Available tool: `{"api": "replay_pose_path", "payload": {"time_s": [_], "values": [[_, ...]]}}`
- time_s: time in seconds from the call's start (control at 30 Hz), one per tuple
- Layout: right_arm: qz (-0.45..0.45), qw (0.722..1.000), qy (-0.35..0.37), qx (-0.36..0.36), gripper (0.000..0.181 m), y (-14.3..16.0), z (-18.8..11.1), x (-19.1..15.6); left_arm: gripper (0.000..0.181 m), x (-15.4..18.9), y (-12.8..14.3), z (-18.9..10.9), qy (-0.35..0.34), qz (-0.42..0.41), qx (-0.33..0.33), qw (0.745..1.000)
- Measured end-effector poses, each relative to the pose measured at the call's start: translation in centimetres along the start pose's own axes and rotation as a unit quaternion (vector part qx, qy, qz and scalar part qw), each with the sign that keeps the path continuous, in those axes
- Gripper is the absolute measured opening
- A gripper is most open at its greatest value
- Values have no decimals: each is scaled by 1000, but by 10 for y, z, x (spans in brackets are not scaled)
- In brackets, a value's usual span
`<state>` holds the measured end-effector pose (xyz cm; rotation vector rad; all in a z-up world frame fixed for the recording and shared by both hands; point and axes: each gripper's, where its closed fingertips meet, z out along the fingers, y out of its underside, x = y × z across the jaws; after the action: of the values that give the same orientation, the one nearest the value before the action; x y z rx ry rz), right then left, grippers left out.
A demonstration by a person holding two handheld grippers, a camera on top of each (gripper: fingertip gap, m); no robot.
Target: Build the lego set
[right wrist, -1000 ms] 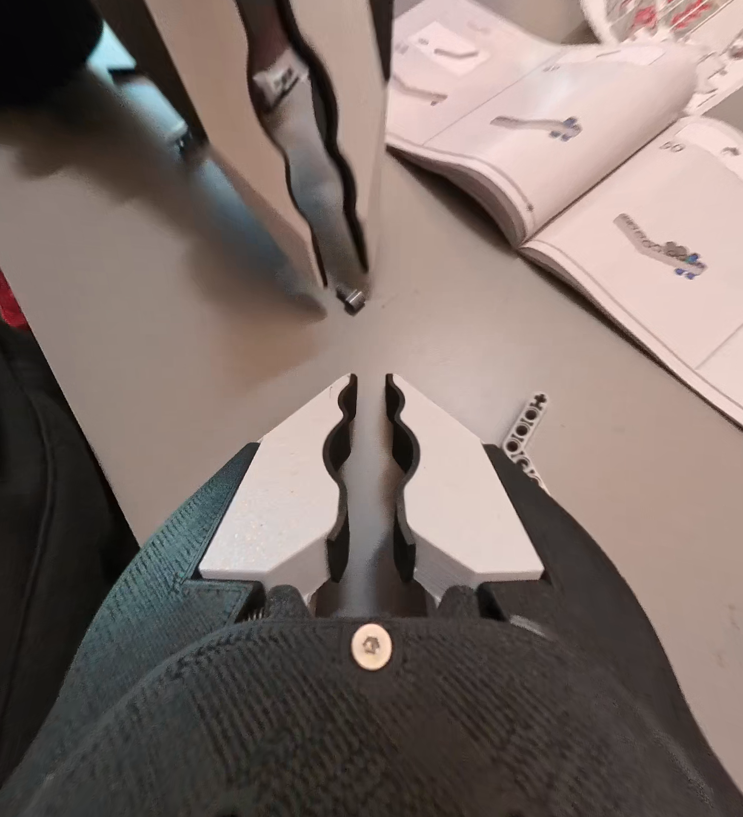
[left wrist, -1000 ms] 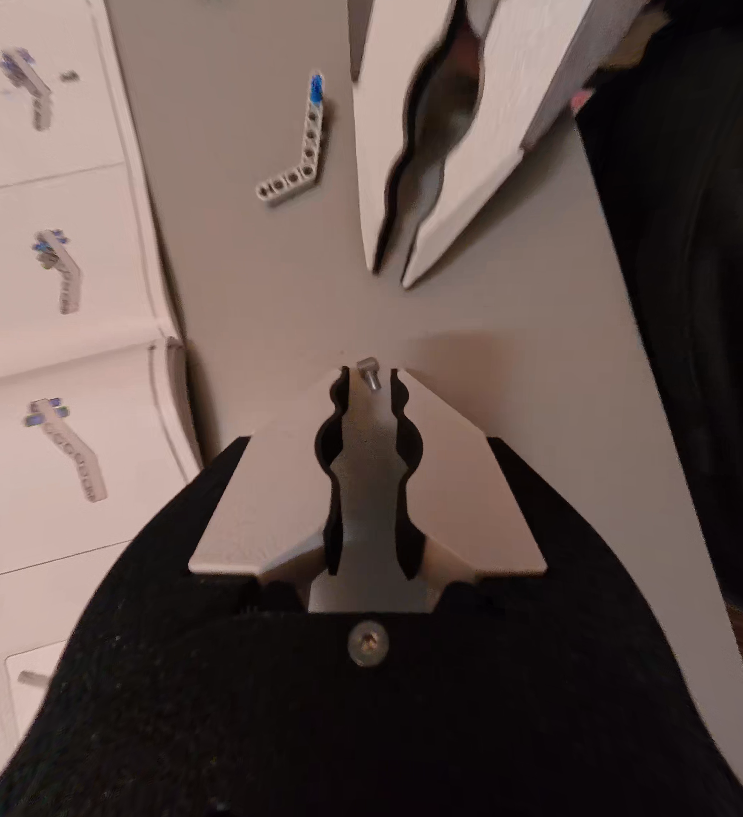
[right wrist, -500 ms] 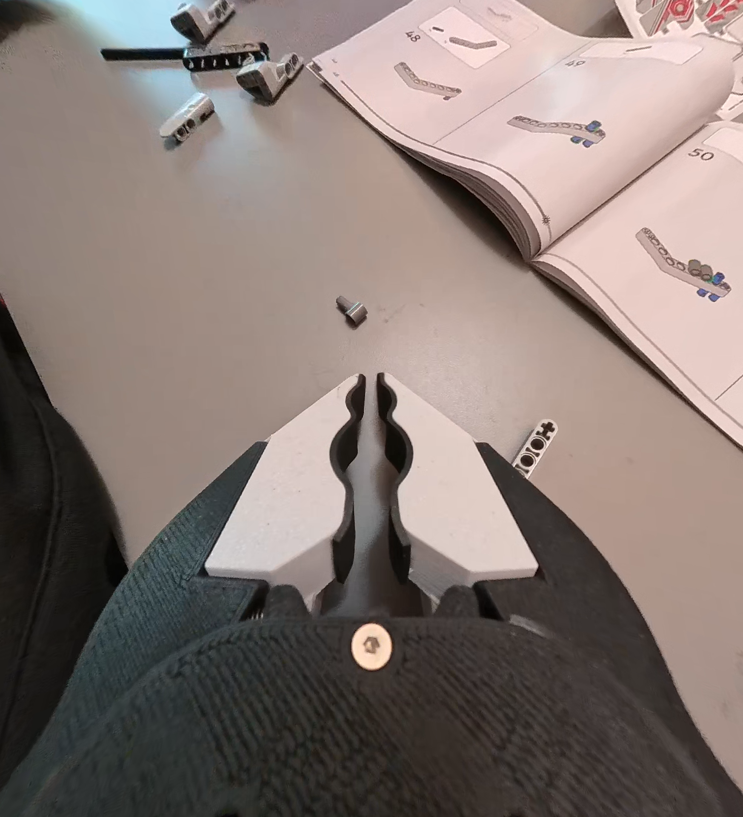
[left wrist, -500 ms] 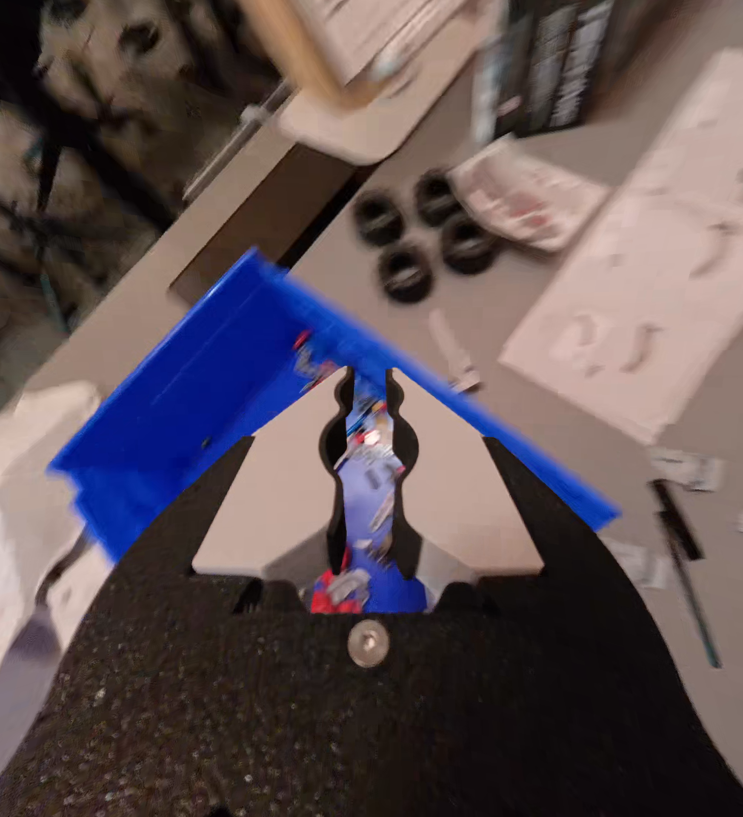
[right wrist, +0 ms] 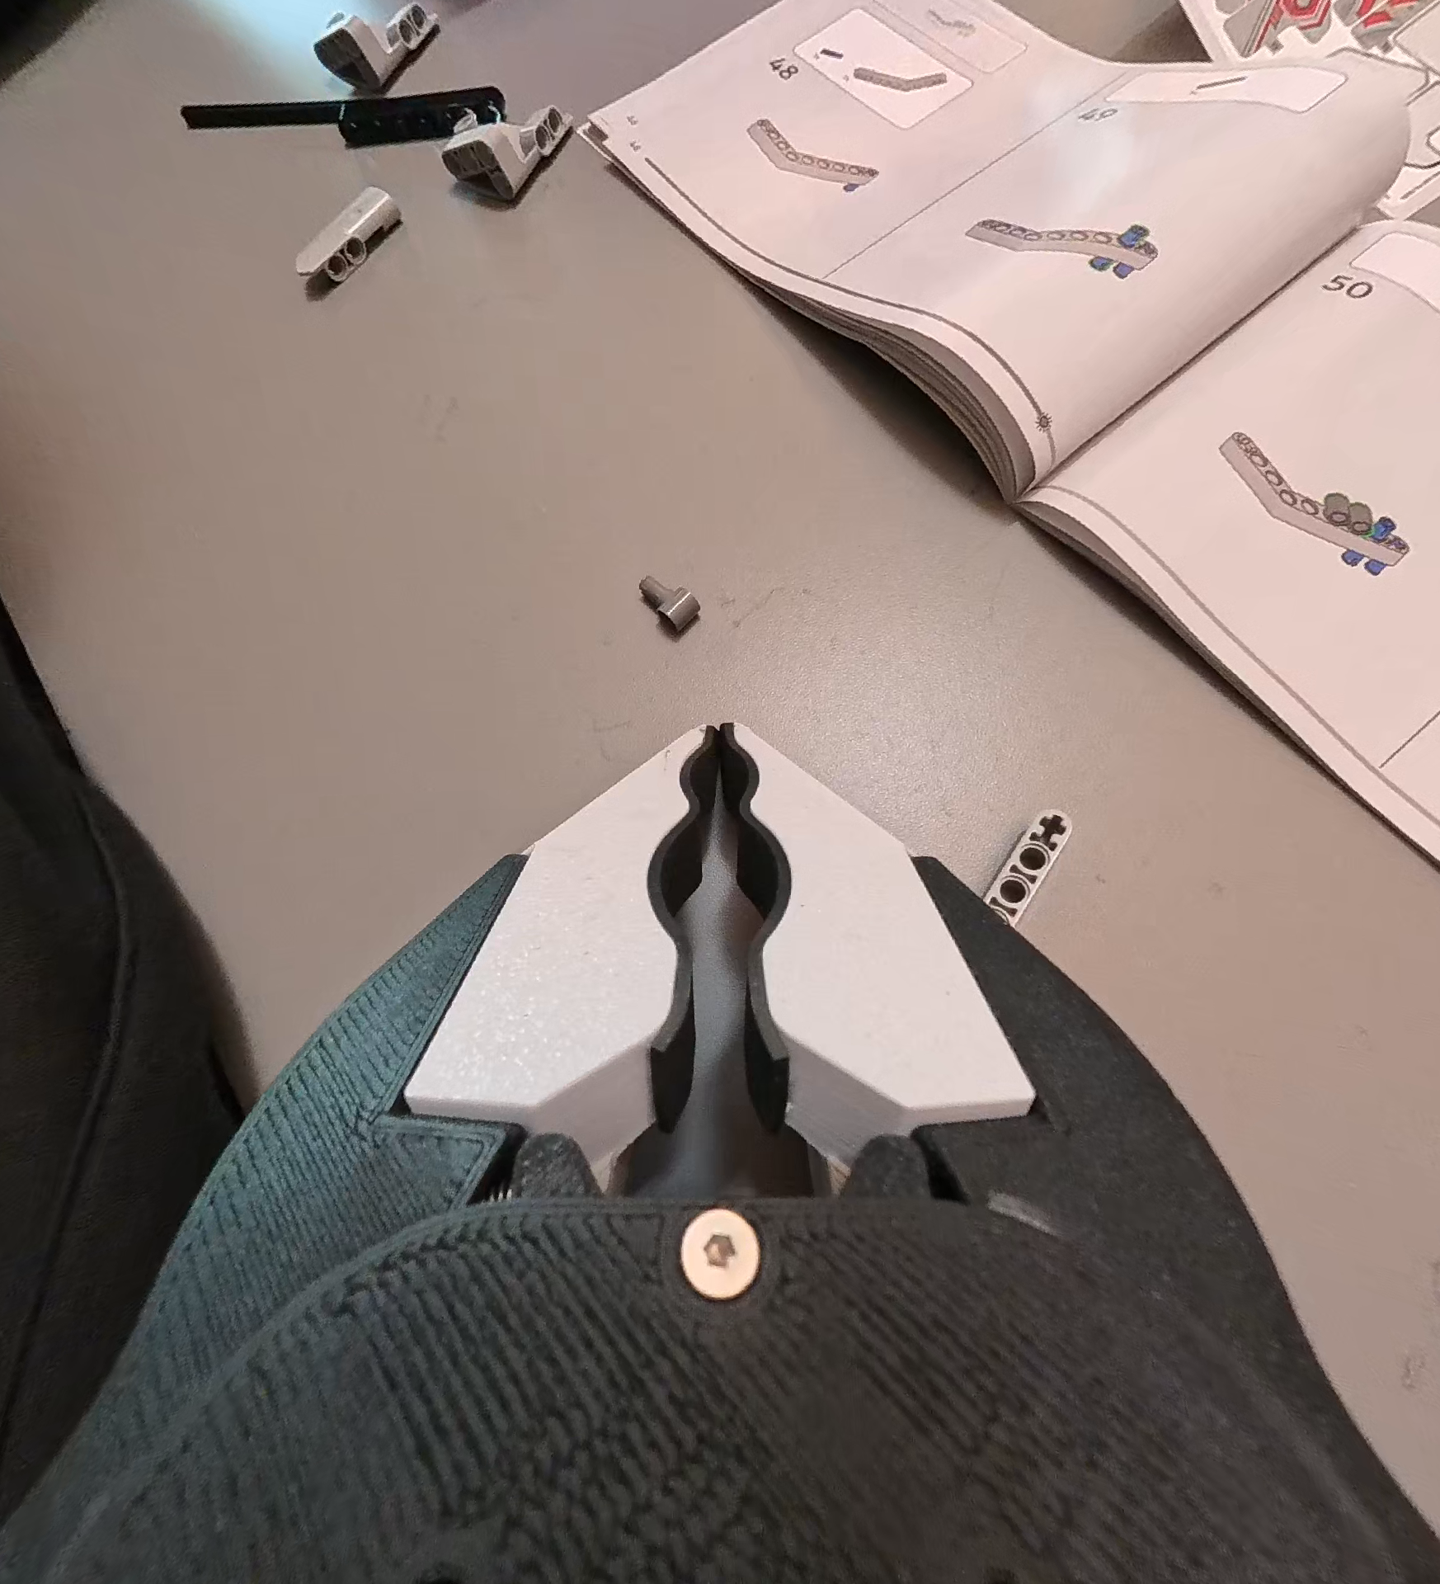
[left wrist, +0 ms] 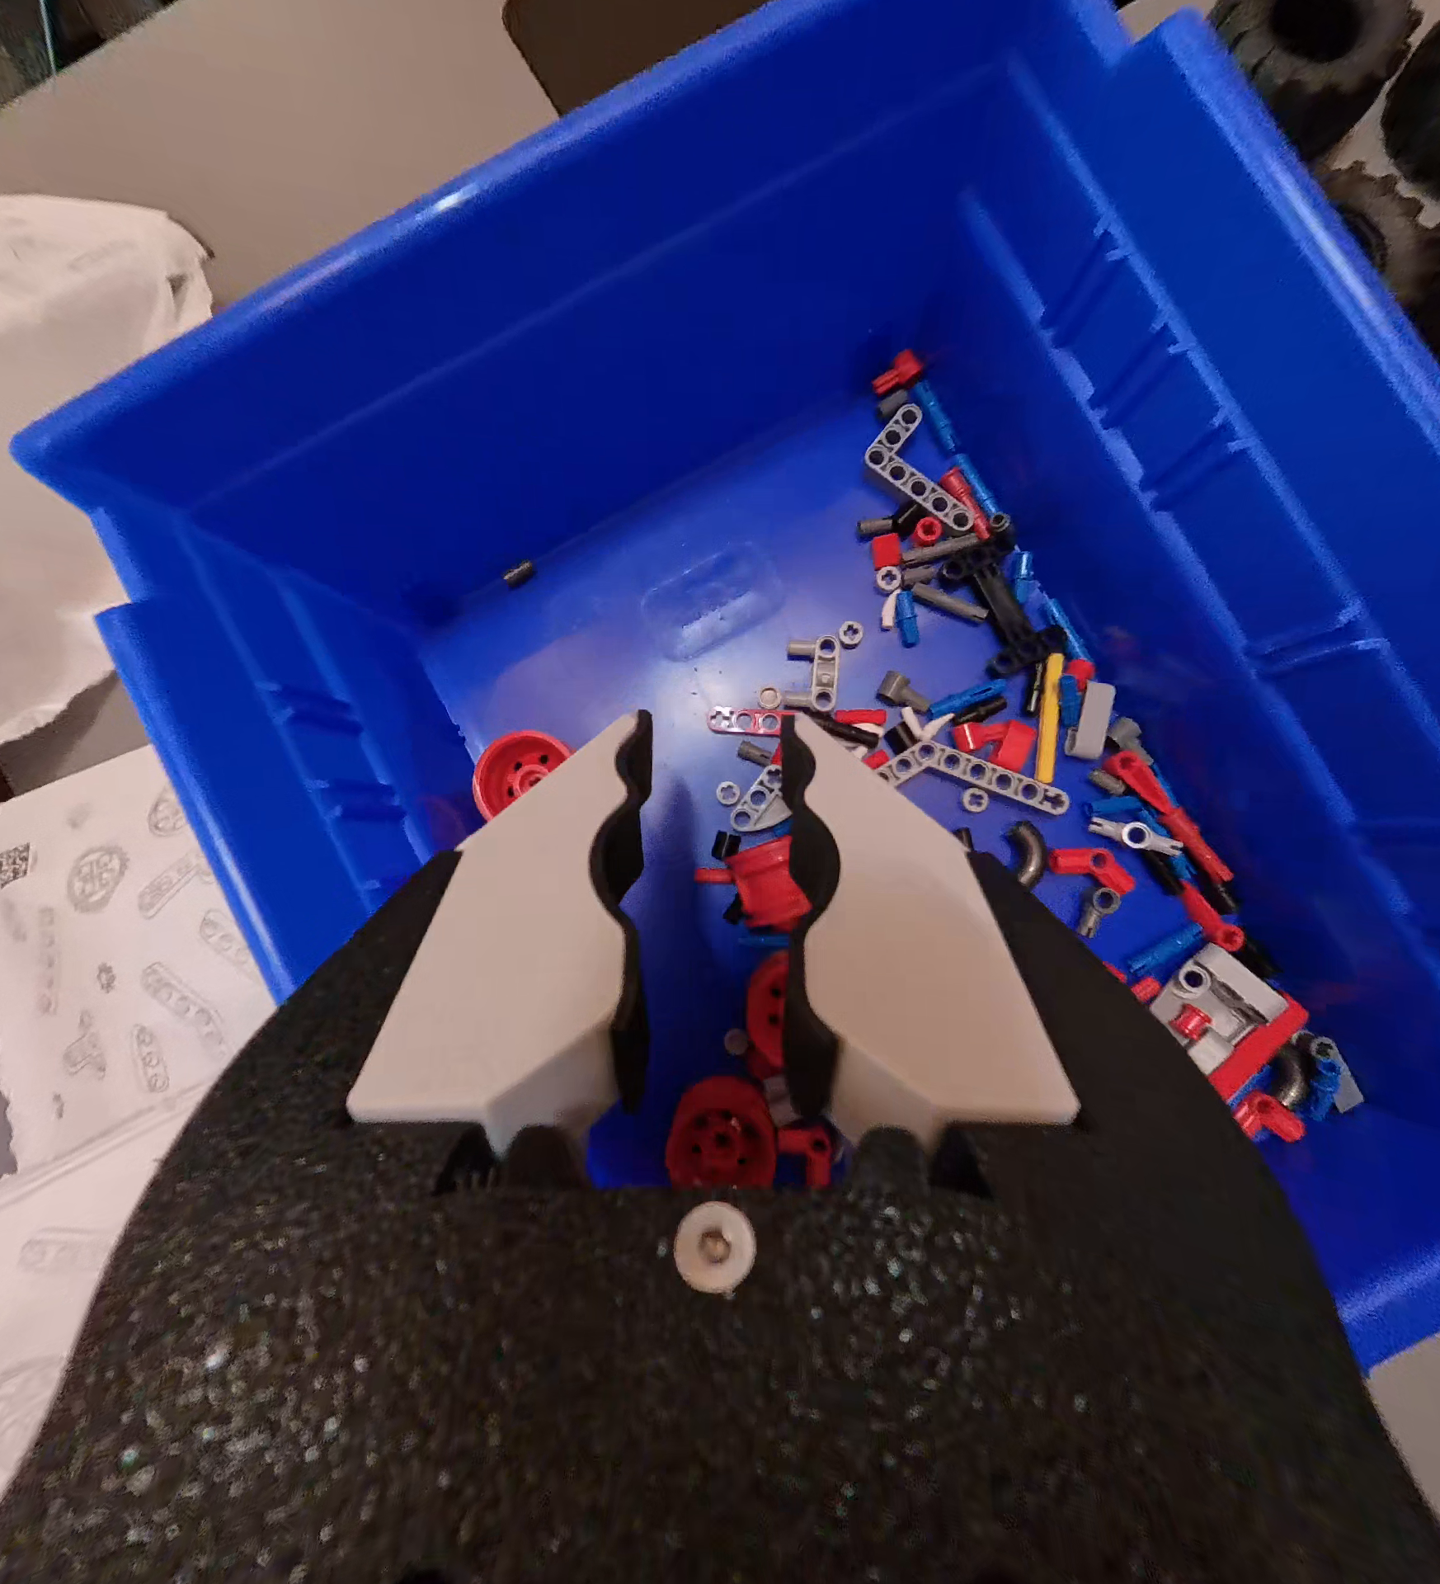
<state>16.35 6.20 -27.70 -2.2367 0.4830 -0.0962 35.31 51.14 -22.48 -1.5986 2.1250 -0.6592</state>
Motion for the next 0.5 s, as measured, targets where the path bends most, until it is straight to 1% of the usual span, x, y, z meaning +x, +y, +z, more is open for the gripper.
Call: {"api": "replay_pose_path", "payload": {"time_s": [0.13,0.2,0.3,0.4,0.5], "values": [[0,1000,0,0,0,0,0,0,27,3,0,6,13,-8,-2,1000],[1,1000,-1,0,0,0,0,0,21,14,-3,11,29,14,4,999],[1,1000,-1,0,0,0,0,0,20,35,-1,26,57,47,-14,997],[-1,1000,0,0,0,0,0,0,19,44,2,39,59,68,-29,996],[-4,1000,3,0,0,0,0,0,19,48,4,46,62,75,-37,995]]}}
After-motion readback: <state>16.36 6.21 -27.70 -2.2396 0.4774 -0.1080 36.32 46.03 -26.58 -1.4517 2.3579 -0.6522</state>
